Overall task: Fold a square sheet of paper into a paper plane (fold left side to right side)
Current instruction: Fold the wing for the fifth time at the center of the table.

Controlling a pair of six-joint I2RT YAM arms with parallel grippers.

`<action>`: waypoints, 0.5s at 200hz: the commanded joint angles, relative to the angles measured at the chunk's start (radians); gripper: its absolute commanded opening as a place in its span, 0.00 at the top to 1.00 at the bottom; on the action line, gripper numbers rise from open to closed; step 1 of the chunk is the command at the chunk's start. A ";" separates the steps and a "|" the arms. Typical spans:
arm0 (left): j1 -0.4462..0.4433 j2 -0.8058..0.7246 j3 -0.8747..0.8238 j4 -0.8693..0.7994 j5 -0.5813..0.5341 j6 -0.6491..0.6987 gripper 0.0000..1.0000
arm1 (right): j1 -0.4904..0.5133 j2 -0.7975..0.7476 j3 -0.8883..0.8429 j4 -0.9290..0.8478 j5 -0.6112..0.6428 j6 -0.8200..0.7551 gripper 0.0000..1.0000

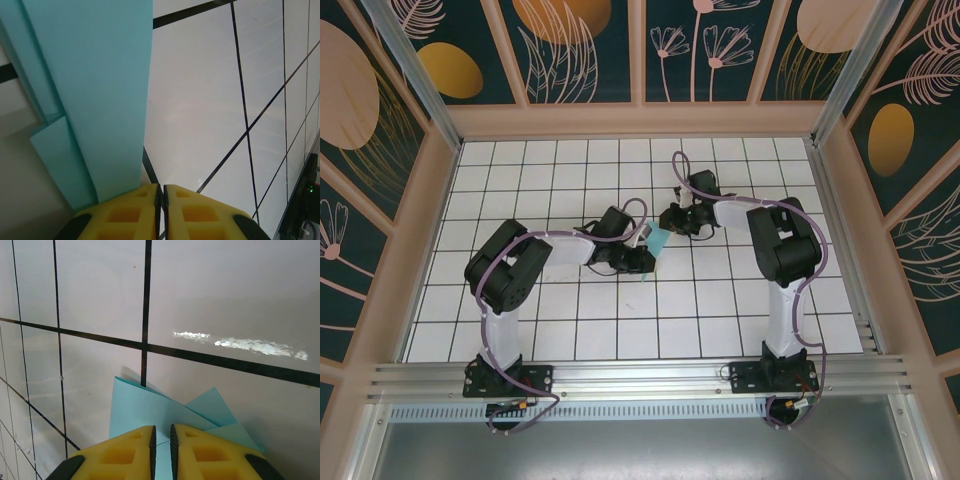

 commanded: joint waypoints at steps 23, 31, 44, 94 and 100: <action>0.002 0.021 -0.090 -0.004 -0.034 0.004 0.87 | 0.002 -0.172 -0.066 0.006 0.074 0.012 0.80; 0.003 0.021 -0.097 0.000 -0.035 0.003 0.87 | 0.004 -0.204 -0.096 0.013 0.073 0.022 0.81; 0.002 0.021 -0.100 0.001 -0.038 0.003 0.87 | 0.013 -0.252 -0.153 0.024 0.070 0.039 0.81; 0.002 0.016 -0.104 0.003 -0.049 0.006 0.88 | 0.129 -0.301 -0.323 0.210 0.000 0.176 0.84; 0.003 0.015 -0.103 0.001 -0.051 0.006 0.88 | 0.140 -0.295 -0.327 0.228 0.002 0.190 0.84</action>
